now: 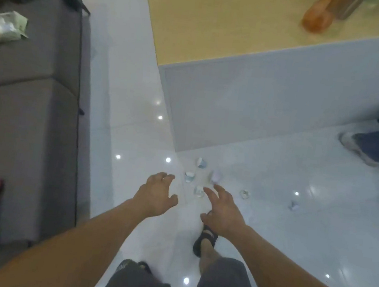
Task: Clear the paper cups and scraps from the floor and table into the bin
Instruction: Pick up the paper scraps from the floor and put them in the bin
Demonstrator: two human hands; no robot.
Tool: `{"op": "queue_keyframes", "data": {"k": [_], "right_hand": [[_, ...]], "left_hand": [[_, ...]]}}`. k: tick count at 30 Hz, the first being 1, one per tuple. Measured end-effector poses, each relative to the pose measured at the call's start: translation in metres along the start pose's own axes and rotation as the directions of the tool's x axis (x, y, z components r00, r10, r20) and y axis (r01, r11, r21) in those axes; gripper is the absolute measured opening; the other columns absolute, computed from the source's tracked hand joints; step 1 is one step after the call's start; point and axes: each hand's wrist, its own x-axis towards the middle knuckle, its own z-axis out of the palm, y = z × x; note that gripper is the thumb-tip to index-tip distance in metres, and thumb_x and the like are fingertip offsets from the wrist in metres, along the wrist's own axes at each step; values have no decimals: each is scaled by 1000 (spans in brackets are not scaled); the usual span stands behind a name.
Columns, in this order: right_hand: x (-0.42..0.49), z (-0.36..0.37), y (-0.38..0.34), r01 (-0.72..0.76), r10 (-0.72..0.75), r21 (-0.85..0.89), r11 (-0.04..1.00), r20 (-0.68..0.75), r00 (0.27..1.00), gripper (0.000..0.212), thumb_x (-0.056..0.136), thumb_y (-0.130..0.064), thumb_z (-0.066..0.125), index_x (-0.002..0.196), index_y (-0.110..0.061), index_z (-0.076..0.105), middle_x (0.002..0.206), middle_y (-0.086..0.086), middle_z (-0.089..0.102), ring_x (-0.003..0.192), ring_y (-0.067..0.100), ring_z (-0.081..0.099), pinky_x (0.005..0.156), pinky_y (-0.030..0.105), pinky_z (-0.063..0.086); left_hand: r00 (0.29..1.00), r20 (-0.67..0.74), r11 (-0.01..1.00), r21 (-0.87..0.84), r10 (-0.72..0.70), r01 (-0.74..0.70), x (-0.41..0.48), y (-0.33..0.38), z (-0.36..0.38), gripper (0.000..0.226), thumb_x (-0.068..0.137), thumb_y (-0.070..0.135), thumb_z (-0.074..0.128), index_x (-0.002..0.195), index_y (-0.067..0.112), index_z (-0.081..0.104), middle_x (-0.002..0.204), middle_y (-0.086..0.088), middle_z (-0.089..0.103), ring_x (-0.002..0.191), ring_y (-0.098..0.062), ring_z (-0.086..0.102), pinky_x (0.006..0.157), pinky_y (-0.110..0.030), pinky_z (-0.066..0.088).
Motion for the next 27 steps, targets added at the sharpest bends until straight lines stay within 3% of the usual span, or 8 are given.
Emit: {"op": "queue_keyframes", "data": {"k": [4, 9, 15, 20, 23, 27], "right_hand": [[91, 44, 50, -51, 50, 8, 999, 48, 998, 77, 85, -39, 59, 152, -31, 20, 160, 1, 11, 144, 25, 15, 109, 41, 34], [210, 158, 110, -118, 118, 1, 993, 92, 989, 77, 87, -41, 60, 151, -28, 20, 159, 3, 14, 143, 27, 18, 109, 43, 34], [341, 291, 176, -66, 81, -129, 989, 110, 991, 82, 86, -39, 63, 152, -25, 16, 158, 4, 14, 143, 29, 16, 108, 46, 34], [420, 352, 214, -26, 36, -164, 986, 56, 998, 87, 81, -34, 70, 151, -23, 19, 156, 7, 17, 139, 31, 22, 103, 47, 38], [440, 375, 224, -13, 10, -136, 991, -25, 1000, 73, 79, -24, 68, 143, -18, 33, 140, 11, 33, 122, 33, 35, 93, 43, 45], [434, 389, 222, 1, -2, -16, 1000, -64, 998, 61, 78, -21, 69, 135, -15, 47, 126, 11, 42, 111, 31, 47, 86, 34, 43]], "left_hand": [[995, 73, 993, -99, -64, 71, 86, -10, 66, 66, 91, 42, 51, 148, 20, 27, 153, -3, 25, 140, -23, 23, 112, -38, 28], [974, 179, 970, -174, -136, 167, 204, -57, 185, 66, 90, 44, 52, 148, 21, 28, 153, -4, 28, 138, -23, 29, 113, -39, 28], [969, 185, 946, -250, -162, 206, 321, -124, 315, 67, 88, 45, 55, 146, 22, 31, 150, -6, 30, 136, -25, 33, 110, -39, 31], [960, 192, 899, -352, -205, 263, 370, -155, 391, 64, 89, 44, 56, 145, 25, 33, 148, -5, 31, 125, -26, 43, 105, -41, 38], [958, 195, 866, -417, -210, 275, 379, -162, 419, 64, 88, 45, 56, 145, 26, 33, 147, -3, 33, 125, -24, 43, 105, -40, 38], [949, 214, 817, -488, -229, 307, 379, -166, 429, 65, 88, 45, 58, 144, 25, 33, 144, -2, 38, 126, -22, 44, 103, -35, 38]]}}
